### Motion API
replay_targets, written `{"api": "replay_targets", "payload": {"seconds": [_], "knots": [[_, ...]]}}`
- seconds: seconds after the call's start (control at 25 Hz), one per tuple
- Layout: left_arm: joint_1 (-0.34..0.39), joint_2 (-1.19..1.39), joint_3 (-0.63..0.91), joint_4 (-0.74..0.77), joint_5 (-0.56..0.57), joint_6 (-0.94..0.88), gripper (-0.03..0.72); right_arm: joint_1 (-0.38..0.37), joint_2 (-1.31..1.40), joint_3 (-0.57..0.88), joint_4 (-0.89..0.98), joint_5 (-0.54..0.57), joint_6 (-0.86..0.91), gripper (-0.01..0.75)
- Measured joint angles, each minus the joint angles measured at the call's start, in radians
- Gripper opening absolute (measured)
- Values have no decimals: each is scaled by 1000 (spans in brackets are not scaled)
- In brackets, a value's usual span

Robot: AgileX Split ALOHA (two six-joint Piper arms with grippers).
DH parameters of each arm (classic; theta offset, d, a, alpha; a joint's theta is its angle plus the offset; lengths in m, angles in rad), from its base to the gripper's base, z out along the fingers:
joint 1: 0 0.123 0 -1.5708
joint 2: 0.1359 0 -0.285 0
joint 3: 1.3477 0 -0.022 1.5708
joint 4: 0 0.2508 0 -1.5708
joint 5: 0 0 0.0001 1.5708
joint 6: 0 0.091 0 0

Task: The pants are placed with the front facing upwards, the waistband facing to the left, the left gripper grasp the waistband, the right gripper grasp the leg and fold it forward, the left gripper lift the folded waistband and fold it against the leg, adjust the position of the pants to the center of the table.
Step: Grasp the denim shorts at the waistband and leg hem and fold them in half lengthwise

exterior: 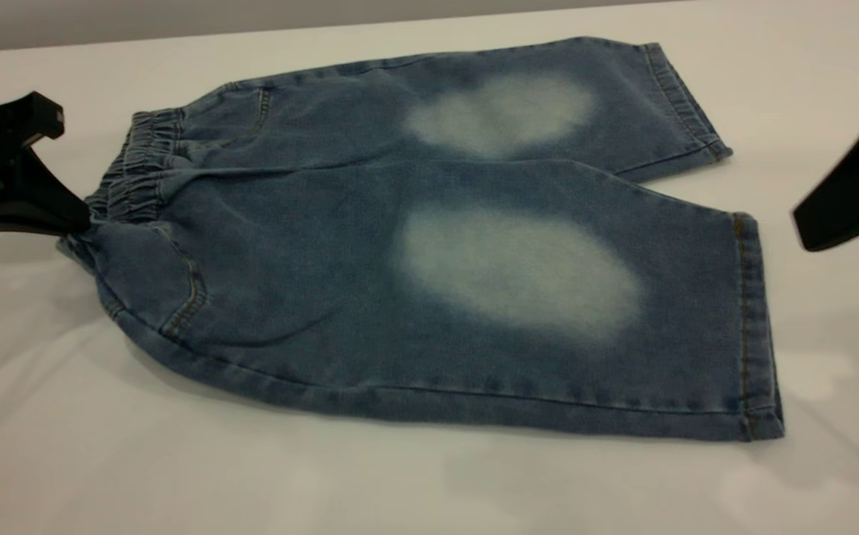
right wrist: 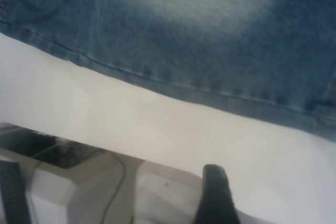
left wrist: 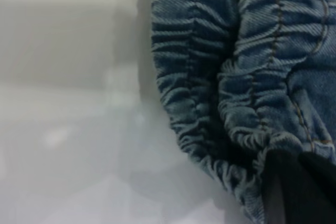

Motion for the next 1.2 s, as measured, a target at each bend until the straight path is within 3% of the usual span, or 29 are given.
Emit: {"api": "replay_targets", "payload": {"seconds": [0.72, 1.2], "knots": [[0, 0, 0, -1, 2, 1, 39, 0, 453, 0, 268, -117, -428, 437], [0, 0, 0, -1, 11, 1, 39, 0, 577, -2, 448, -163, -658, 437]]}}
